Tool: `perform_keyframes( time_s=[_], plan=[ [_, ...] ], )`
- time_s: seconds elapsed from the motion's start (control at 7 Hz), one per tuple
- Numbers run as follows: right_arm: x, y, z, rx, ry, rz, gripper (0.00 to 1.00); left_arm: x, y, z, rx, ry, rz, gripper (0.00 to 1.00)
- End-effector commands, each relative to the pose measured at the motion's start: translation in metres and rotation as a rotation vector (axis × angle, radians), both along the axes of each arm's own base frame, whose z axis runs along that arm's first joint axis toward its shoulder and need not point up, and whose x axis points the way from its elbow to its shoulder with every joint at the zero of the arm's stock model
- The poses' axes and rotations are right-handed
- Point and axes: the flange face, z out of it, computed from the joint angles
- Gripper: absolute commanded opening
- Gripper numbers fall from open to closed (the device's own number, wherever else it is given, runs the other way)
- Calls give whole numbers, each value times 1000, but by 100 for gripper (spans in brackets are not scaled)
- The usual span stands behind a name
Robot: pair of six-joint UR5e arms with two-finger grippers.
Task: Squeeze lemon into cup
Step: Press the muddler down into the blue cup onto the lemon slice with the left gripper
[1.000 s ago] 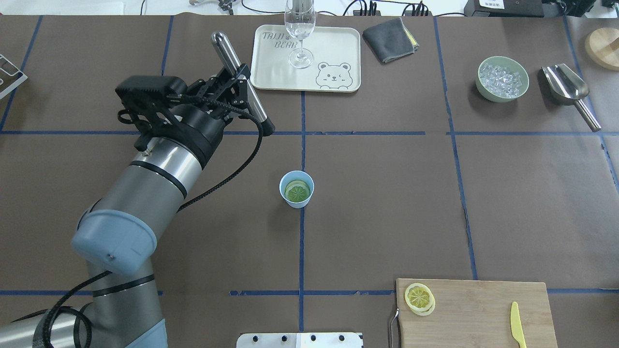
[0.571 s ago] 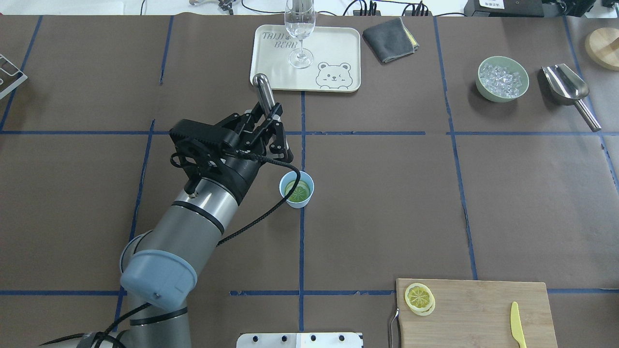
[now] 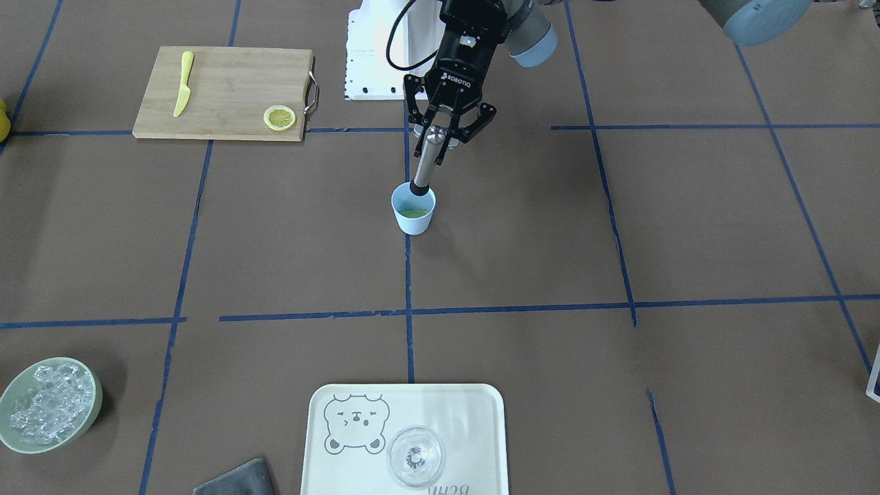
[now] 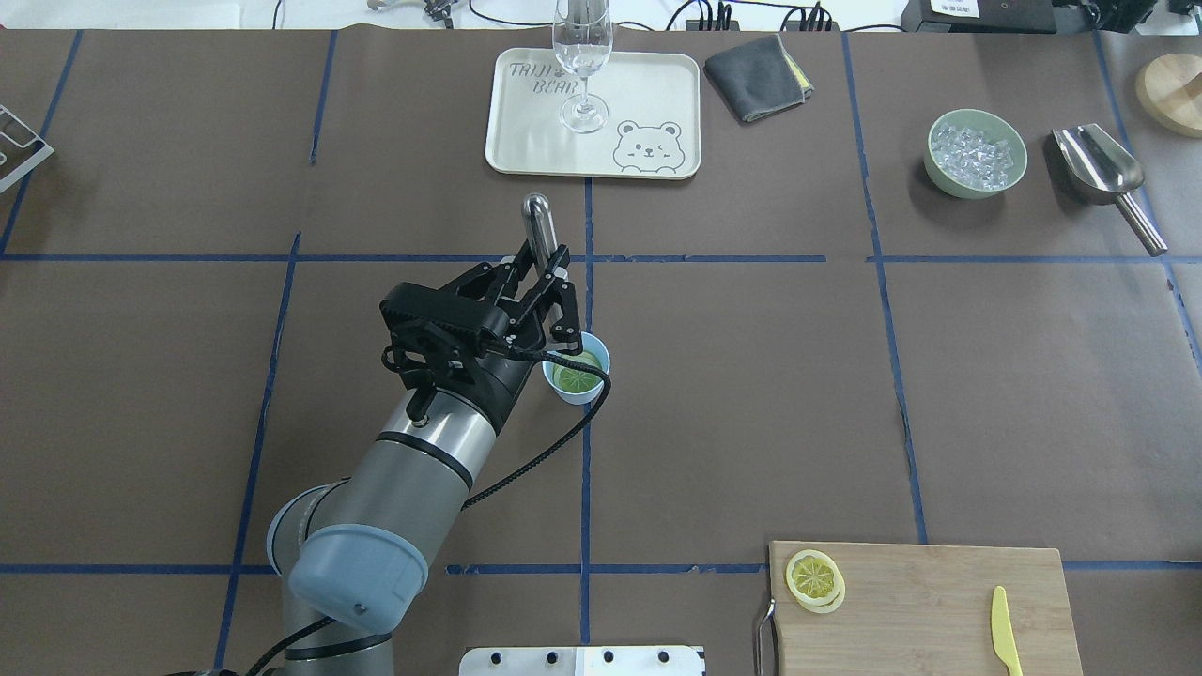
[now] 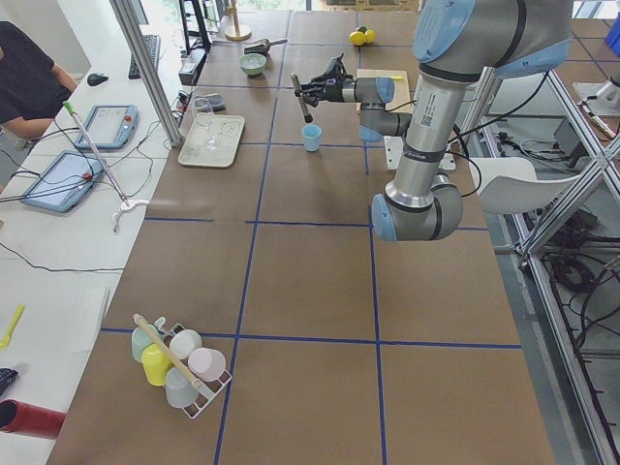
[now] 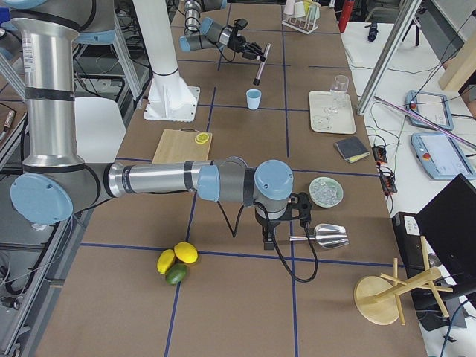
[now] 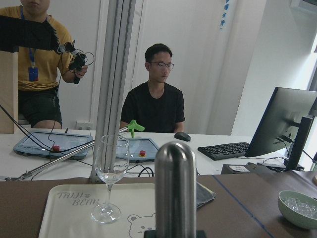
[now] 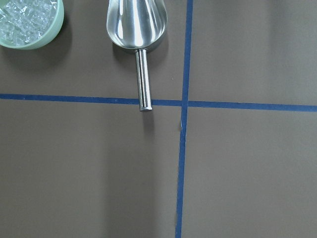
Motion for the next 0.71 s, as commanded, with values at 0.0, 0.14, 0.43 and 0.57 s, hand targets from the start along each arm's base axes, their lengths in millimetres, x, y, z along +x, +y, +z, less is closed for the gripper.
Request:
perform_keyframes(
  time_s=[0.0, 0.14, 0.43, 0.57],
  plan=[
    [0, 0, 0, -1, 0, 1, 100, 11, -1, 5, -4, -18, 1, 0],
    [0, -1, -1, 1, 0, 1, 100, 14, -2, 8, -6, -29, 1, 0],
    [0, -2, -2, 2, 0, 1, 100, 20, -2, 11, -8, -36, 3, 0],
    [0, -2, -2, 2, 0, 1, 100, 24, -3, 12, -10, -41, 3, 0]
  ],
)
